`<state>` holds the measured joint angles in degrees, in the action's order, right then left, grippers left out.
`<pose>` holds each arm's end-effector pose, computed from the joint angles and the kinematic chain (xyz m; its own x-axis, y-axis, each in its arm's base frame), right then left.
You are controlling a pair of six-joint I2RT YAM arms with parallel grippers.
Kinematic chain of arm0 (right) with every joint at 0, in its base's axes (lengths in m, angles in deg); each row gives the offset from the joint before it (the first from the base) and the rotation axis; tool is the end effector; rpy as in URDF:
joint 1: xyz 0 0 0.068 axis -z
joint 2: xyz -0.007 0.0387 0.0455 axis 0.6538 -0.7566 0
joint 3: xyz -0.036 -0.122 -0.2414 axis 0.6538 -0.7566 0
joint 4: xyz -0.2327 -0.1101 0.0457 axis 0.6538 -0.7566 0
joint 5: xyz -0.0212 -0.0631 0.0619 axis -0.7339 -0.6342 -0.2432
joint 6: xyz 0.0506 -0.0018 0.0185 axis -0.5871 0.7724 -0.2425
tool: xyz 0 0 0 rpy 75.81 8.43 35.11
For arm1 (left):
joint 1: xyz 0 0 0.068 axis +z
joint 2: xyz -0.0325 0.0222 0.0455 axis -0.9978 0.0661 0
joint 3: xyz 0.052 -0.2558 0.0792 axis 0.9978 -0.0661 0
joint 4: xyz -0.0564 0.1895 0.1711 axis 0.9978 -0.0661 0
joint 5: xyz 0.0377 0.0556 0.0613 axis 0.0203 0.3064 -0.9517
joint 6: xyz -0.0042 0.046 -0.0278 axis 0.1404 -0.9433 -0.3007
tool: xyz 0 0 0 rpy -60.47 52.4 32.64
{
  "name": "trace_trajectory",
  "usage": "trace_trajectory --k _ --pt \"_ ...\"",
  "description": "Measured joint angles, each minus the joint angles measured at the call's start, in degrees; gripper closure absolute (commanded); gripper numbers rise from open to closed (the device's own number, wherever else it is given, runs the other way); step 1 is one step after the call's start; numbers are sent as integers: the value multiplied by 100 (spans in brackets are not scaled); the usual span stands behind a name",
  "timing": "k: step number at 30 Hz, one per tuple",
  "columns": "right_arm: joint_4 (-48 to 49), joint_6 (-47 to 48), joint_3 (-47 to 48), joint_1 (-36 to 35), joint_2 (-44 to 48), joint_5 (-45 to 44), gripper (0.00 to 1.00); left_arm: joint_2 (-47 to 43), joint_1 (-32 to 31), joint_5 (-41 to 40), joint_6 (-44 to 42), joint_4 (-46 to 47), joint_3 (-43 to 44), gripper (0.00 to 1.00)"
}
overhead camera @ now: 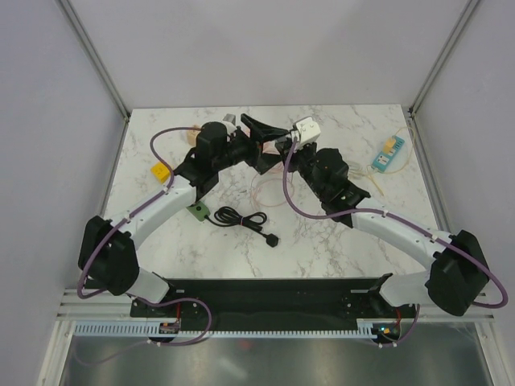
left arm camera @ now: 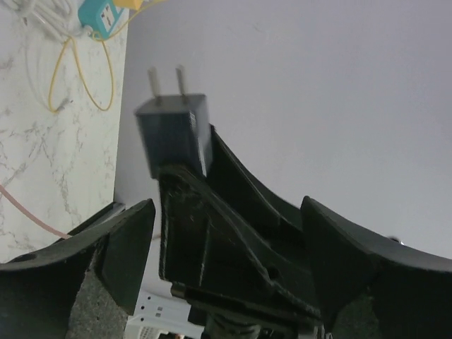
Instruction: Insert the plug
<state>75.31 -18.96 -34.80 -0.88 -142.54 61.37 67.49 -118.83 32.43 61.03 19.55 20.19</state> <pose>0.2420 0.2041 0.3400 0.0610 -0.0420 -0.9973 -0.4595 0.8858 -0.0654 0.2913 -0.2014 0.3379 -0.7951 -0.6012 0.0799 -0.1599 0.0807 -0.9838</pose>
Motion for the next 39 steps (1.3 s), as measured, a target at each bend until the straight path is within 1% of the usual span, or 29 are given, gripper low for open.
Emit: trace_trajectory --k 2,4,7,12,15,19,21,24,26,29,32,35,39 --pt "-319 -131 79 116 31 114 100 -81 -13 149 -153 22 0 9" --pt "-697 -369 173 332 138 413 100 -205 -9 251 -356 15 -15 9" --pt "-1408 -734 365 811 407 966 100 -426 59 376 -662 7 -142 11" --pt "-3012 -1366 1147 1947 772 2417 100 -970 481 560 -1617 -197 -612 13" --pt "-3685 -1639 1366 2380 1064 3578 100 -1226 774 691 -2319 -413 -841 14" --pt "-4118 -2144 1410 2612 1303 5477 100 -1460 1036 855 -3303 -815 -933 14" --pt "-4172 -2417 1390 2612 1314 6214 100 -1552 1056 903 -3735 -1023 -931 14" --pt "-4190 -2717 1338 2614 1373 6940 100 -1626 1091 940 -4339 -1379 -855 15" --pt "-4181 -2896 1331 2614 1436 7267 100 -1628 1134 942 -4645 -1572 -778 15" --pt "-4122 -3195 1340 2621 1528 7449 100 -1628 1209 940 -4968 -1727 -726 15" --pt "-4284 -3392 1425 2723 1480 7300 100 -1628 1259 931 -5320 -1937 -691 15" --pt "-5058 -3222 1860 2909 1110 6642 100 -1631 1263 870 -5685 -2151 -680 15" --pt "-6100 -2876 2433 3226 308 5423 100 -1633 1263 605 -6129 -2463 -678 14"
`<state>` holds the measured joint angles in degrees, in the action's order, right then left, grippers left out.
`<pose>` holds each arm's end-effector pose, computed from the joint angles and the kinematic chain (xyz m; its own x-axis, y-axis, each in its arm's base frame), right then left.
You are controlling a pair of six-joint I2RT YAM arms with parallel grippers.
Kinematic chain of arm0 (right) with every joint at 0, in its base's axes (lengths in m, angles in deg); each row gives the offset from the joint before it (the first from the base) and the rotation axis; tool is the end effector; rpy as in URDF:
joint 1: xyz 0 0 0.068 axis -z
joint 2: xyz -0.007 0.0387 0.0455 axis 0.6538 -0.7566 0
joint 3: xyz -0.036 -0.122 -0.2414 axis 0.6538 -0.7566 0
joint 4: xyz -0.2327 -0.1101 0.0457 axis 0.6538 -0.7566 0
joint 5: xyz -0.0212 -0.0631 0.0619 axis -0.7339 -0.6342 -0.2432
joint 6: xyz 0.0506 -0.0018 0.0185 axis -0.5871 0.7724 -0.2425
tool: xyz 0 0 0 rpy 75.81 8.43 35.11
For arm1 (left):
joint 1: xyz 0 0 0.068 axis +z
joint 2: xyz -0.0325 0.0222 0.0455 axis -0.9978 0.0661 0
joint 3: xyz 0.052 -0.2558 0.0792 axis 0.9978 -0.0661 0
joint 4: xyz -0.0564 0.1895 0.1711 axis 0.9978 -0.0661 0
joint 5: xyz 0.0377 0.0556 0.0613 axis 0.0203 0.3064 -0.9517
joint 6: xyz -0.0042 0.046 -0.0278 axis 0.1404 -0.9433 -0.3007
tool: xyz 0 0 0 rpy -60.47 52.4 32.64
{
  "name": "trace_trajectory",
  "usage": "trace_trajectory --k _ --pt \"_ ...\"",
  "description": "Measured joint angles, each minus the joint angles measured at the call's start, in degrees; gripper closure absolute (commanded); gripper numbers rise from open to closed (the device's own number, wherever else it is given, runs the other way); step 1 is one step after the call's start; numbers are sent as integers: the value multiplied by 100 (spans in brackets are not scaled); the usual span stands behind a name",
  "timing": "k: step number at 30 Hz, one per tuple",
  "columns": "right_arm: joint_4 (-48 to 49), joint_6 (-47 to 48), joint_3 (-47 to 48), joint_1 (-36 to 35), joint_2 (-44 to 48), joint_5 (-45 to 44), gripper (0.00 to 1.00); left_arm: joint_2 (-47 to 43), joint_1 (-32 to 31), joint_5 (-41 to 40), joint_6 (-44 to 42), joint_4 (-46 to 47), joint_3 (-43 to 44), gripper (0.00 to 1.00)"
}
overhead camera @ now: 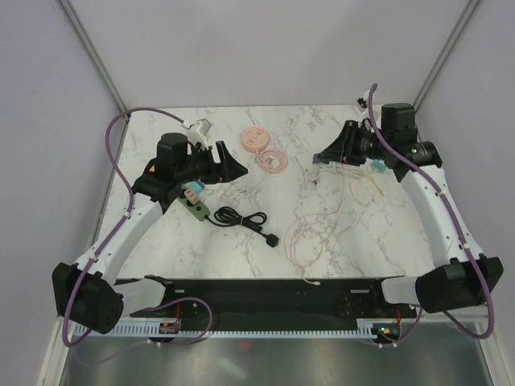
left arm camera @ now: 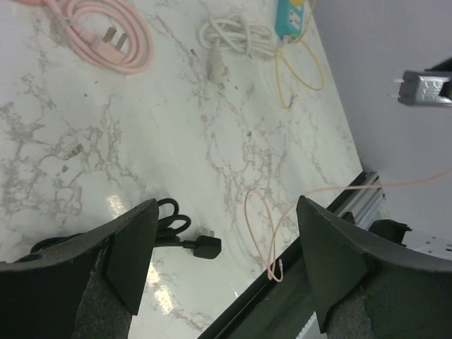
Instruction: Insert the plug
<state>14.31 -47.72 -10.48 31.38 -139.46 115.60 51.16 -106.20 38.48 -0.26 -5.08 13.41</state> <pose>0.2608 0.0667 0.3983 -0.7463 0.1976 -0.6356 -0.3926 0.6405 0.6601 0.2492 -0.1078 0.3365 -0.6867 -0.2226 -0.6920 0.4008 0.6782 -0.6159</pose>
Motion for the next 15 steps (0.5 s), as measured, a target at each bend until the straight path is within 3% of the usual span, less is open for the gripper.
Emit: trace_trajectory --k 8,15 --pt "-1331 214 739 1198 -1377 -2476 100 -22 0 -389 -474 -225 -44 14" --pt "-2085 341 2214 1954 -2826 -3521 100 13 0 -382 -535 -280 -107 15"
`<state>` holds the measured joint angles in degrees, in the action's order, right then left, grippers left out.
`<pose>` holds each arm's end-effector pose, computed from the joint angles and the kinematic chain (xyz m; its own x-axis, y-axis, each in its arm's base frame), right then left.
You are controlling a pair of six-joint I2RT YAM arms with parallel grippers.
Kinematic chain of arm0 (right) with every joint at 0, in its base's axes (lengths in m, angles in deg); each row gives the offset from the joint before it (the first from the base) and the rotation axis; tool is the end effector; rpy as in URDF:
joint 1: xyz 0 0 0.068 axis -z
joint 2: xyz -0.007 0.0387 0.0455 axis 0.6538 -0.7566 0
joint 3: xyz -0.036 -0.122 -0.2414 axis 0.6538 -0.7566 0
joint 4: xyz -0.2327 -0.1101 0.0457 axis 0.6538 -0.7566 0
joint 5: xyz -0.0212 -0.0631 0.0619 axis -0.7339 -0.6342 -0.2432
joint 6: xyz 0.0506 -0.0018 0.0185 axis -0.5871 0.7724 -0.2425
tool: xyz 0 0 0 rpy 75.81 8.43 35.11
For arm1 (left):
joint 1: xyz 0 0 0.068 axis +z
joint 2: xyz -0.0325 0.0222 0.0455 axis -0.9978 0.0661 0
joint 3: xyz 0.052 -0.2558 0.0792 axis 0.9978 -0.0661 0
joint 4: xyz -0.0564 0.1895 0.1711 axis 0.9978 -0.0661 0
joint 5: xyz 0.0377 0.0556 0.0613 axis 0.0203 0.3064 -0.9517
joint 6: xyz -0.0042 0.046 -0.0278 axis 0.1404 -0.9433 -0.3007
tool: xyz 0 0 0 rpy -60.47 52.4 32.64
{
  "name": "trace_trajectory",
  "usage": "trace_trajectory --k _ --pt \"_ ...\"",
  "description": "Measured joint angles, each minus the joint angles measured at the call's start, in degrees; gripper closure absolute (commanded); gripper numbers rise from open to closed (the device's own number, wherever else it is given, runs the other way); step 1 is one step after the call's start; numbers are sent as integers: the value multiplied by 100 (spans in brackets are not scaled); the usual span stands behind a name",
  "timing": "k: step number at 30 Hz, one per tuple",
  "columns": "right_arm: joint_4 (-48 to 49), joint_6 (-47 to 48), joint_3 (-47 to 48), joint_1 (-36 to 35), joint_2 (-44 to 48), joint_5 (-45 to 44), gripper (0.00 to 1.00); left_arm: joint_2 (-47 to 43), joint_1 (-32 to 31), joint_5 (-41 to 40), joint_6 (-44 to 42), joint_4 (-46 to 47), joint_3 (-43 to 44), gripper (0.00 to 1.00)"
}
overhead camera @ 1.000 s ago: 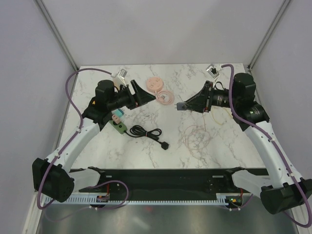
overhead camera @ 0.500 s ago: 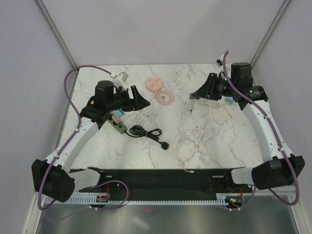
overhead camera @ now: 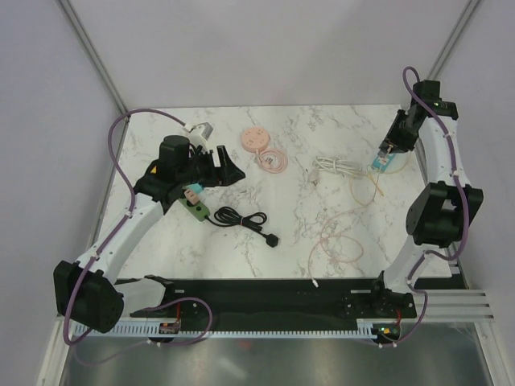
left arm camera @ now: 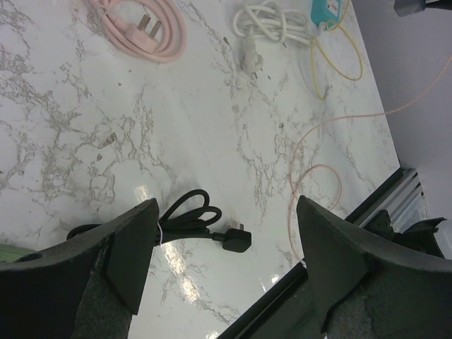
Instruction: Insert the plug
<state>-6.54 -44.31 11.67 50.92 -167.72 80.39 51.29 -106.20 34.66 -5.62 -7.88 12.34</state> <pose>0.3704 -0.0628 0.3378 -0.7361 0.4953 -0.4613 0.4244 0.8687 0.2555 0.2485 -0.1052 0.3244 -0.6773 -0.1594 -0.7183 0.3903 0.7497 -0.5344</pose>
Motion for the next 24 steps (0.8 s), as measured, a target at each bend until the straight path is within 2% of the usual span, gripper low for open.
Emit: trace_trajectory --k 10,24 --pt "-940 149 2247 98 -2212 -455 100 52 0 4 0 -28 -9 16" --pt "-1193 186 2955 380 -3348 -247 100 186 0 0 -11 -46 -70 17"
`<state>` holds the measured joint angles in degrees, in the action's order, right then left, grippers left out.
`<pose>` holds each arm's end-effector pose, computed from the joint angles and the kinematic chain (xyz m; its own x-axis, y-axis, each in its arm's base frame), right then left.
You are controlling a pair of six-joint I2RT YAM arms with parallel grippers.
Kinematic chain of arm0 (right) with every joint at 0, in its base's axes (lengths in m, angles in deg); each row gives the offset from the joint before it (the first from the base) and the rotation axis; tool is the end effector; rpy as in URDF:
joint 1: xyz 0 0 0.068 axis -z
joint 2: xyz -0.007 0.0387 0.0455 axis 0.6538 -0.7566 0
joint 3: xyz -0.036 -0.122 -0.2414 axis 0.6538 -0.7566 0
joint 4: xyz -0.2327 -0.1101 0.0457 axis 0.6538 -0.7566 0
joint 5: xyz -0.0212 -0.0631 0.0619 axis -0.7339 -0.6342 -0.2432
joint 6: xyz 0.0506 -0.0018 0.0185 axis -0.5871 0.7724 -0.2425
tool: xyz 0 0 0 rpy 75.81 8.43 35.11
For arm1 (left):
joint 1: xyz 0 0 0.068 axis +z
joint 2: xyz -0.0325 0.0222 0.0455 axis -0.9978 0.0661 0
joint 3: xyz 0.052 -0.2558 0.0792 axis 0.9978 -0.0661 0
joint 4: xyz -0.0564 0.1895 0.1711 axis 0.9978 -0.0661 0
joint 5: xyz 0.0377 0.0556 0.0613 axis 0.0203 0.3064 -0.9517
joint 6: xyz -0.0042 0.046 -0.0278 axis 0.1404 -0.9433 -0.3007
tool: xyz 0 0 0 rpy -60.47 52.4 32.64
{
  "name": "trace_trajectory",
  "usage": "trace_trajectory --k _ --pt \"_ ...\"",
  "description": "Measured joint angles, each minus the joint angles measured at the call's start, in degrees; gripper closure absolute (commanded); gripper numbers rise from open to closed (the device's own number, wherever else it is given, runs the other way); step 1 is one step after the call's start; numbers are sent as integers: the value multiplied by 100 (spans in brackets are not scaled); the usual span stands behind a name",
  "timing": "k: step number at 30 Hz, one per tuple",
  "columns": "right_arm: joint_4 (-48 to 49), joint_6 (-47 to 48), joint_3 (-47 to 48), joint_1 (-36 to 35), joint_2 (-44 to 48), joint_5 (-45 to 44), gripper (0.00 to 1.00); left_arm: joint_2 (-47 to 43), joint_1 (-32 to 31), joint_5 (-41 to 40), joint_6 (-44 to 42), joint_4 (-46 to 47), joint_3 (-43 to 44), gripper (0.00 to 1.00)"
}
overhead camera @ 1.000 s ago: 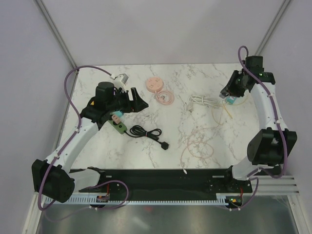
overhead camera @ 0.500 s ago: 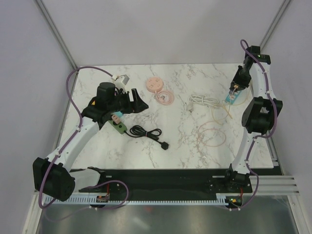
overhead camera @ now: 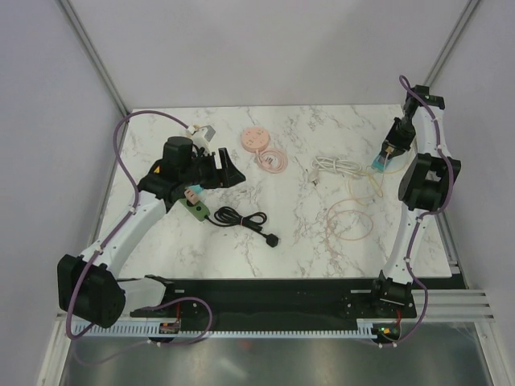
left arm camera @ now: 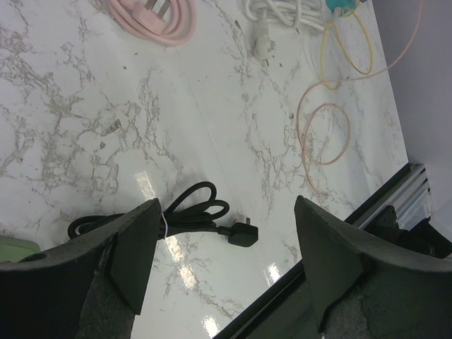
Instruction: Insert the plug
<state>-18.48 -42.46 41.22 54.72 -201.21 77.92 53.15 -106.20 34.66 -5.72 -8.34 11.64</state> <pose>0.4715 -0.1150 0.2363 -0.8072 0.5389 -0.2408 0.5244 0.8420 0.1267 0.2539 -0.1072 0.3113 -0.7114 -0.1454 -0.6875 0.3649 0.7597 -0.5383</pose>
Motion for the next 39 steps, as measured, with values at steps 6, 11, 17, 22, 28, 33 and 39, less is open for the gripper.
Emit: trace_trajectory --k 6,11,17,22,28,33,39 --pt "20 0 85 -13 -87 85 100 28 0 0 0 -9 0 18" --pt "55 2 144 -11 -133 83 100 70 0 4 0 -9 0 18" --pt "149 20 258 -11 -258 232 100 103 0 4 0 -22 0 18" --pt "160 20 306 -13 -289 271 100 103 0 4 -2 -22 0 18" --pt "157 20 332 -13 -299 251 100 103 0 4 -2 -24 0 18" --pt "227 22 361 -11 -310 162 100 103 0 0 -2 -24 0 18" --pt "251 20 361 -11 -313 153 100 101 0 -13 -4 -24 0 18"
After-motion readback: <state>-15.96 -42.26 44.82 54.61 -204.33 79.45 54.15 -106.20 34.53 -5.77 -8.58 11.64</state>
